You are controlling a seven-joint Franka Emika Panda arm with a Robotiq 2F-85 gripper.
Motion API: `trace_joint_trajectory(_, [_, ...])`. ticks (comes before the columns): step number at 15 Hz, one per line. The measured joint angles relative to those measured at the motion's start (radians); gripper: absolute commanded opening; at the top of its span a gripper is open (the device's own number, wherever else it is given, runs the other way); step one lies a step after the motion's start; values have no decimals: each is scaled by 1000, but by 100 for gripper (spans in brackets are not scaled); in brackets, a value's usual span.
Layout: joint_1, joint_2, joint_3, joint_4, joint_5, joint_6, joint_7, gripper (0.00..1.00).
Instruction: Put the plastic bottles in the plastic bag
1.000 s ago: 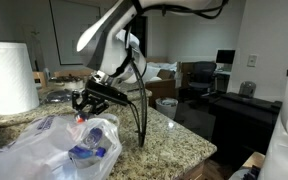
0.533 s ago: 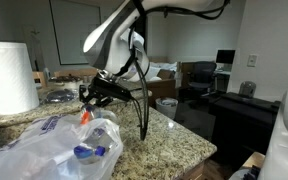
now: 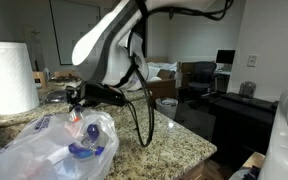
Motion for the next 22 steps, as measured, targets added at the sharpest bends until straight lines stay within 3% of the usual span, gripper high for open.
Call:
trace_joint_trajectory(6, [66,50,-25,-52,-108,258,32,9])
trace_joint_trajectory(9, [91,56,-18,-21,-110,279,32,9])
trace_joint_trajectory(10, [97,57,-16,-5,-113,276,32,53])
trace_joint_trajectory(11, [101,57,-12,10,-121,274,32,60])
trace_joint_trajectory(17, [112,71,-22,52,-241,271,49,97])
trace_joint_trajectory(22, [112,78,-44,53,-308,271,51,100])
